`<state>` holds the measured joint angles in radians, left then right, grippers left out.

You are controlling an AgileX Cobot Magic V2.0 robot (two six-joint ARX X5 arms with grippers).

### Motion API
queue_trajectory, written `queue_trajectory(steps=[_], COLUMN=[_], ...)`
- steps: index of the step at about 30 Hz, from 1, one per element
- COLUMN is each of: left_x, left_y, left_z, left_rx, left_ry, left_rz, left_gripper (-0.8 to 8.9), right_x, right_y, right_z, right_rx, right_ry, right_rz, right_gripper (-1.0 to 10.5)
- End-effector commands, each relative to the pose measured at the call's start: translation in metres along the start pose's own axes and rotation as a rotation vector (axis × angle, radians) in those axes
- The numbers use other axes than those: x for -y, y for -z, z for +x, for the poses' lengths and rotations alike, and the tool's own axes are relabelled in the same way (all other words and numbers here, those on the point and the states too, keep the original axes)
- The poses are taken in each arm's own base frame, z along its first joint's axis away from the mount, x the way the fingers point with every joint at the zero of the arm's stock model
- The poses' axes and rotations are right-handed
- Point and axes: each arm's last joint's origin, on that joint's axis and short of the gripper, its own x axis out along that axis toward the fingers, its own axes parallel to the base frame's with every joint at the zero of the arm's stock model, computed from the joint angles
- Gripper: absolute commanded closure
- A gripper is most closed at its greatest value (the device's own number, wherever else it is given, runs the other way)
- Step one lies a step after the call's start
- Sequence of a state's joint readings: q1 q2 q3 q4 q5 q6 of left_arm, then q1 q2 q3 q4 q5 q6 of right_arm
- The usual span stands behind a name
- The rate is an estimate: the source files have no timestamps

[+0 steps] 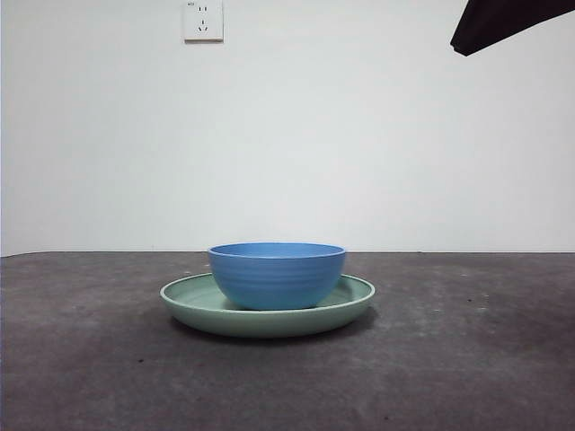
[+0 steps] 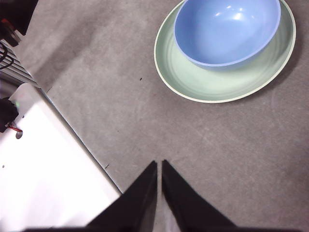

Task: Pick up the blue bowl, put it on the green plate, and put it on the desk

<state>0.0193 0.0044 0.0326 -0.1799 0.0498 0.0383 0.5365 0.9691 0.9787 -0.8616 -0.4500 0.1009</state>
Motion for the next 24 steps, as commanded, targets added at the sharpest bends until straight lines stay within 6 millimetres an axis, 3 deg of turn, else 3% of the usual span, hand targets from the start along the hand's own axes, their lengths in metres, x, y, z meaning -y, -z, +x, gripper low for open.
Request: queue_trajectory(steps=[1,15,18,24], left_x=[0.000,0.000,0.000,0.000], left_y=[0.007,0.007,0.007,0.007], left_z=[0.002,0.002,0.002,0.002], left_rx=[-0.027,-0.027,-0.027,-0.027], left_ry=[-0.004,-0.004,-0.004,-0.004], left_rz=[-0.007,-0.007,-0.007,-0.007], left_gripper=[7.98,7.98,7.98,7.98], right_x=[-0.002,-0.002,0.002,0.010], right_y=[-0.003,-0.003,-0.004,-0.002], right_z=[0.000,-0.002,-0.014,-0.053], right_rx=[0.009,0.022,0.102,0.436], right_ry=[-0.008,0.004,0.094,0.218], right_rz=[-0.022,-0.052,-0.103,-0.139], right_gripper=[9.4,9.4,9.4,9.4])
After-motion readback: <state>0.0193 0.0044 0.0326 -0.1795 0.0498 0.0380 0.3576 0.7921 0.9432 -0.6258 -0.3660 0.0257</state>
